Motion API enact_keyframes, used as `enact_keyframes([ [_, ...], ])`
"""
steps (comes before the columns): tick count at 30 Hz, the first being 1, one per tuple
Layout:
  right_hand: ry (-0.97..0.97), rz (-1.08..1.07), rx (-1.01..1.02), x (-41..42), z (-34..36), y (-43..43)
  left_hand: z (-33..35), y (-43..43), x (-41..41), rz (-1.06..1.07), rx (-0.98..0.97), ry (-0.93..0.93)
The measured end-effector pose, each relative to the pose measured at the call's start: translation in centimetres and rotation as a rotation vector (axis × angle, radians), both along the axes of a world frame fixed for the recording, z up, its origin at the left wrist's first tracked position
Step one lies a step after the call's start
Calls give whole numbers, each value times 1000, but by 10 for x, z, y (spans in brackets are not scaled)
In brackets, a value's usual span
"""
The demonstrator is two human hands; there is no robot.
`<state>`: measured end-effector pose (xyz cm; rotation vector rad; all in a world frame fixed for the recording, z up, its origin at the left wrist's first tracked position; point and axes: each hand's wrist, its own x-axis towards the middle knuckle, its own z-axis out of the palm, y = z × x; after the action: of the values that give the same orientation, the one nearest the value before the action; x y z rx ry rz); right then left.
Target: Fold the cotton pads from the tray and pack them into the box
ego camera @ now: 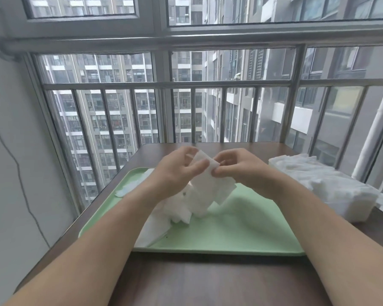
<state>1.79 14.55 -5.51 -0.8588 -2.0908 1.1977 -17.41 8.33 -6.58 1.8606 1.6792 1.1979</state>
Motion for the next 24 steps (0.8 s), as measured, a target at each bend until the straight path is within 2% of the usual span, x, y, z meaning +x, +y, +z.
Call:
enact_keyframes([
  [5,64,34,-44,-3,-3,0,0,-4,4,-17,137,-158],
  [16,-97,-25,-92,1,-11,3,0,-4,-3,191,203,-311],
  [24,84,-115,-173,0,-6,2,1,-5,-1,186,164,-383],
])
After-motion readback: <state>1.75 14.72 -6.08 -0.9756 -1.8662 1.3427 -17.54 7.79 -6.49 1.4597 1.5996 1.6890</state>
